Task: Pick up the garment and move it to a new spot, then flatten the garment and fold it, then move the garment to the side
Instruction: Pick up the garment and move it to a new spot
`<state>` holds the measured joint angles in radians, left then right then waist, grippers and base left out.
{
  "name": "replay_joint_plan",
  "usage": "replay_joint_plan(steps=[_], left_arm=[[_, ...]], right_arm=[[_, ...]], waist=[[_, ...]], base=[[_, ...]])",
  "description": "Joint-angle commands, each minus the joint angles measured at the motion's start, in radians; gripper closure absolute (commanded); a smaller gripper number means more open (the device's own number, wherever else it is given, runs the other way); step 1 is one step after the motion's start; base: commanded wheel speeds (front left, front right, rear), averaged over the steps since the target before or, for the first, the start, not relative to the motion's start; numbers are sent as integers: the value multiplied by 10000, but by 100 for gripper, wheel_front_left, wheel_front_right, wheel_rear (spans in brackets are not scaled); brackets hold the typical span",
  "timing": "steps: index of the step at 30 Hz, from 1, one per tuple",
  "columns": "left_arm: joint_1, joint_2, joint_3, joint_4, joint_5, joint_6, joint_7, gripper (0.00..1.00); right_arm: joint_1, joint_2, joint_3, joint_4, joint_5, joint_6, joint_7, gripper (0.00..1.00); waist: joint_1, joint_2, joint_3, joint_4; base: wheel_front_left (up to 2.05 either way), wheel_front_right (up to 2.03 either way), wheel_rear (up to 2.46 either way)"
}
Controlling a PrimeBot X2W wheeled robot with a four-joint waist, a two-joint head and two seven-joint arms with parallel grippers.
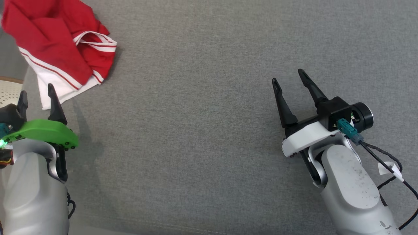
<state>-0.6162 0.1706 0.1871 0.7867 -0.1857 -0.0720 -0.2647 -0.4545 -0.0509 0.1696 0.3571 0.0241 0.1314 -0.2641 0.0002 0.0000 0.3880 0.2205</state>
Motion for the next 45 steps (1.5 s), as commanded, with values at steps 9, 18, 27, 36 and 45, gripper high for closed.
replay_joint_plan(steps=[9, 18, 27, 36, 45], left_arm=[[-1662, 667, 267, 2043, -80, -43, 8, 0], [-2285, 927, 237, 4038, -256, -81, 106, 100], [-2137, 168, -344, 3346, -205, -539, 25, 100], [-1294, -823, -1939, 1950, -464, -594, 8, 100], [-452, -1175, -4601, 1130, -1729, -592, 6, 100]], right_arm=[[-418, -227, 7, -383, -121, -14, -3, 0], [-485, -182, -110, -555, -4, -14, -3, 0], [-133, -55, -388, -432, 195, -14, -3, 0], [365, -8, -481, -276, 719, -14, -3, 0], [806, -5, -485, -150, 1186, -14, -3, 0]], waist=[[-2, 0, 1443, -1244], [-2, 0, 1460, -1571], [-2, 0, 539, -1542], [-2, 0, -615, -1999], [-2, 0, -1296, -2813]], base=[[0, 0, 0], [0, 0, 0], [0, 0, 0], [0, 0, 0], [0, 0, 0]])
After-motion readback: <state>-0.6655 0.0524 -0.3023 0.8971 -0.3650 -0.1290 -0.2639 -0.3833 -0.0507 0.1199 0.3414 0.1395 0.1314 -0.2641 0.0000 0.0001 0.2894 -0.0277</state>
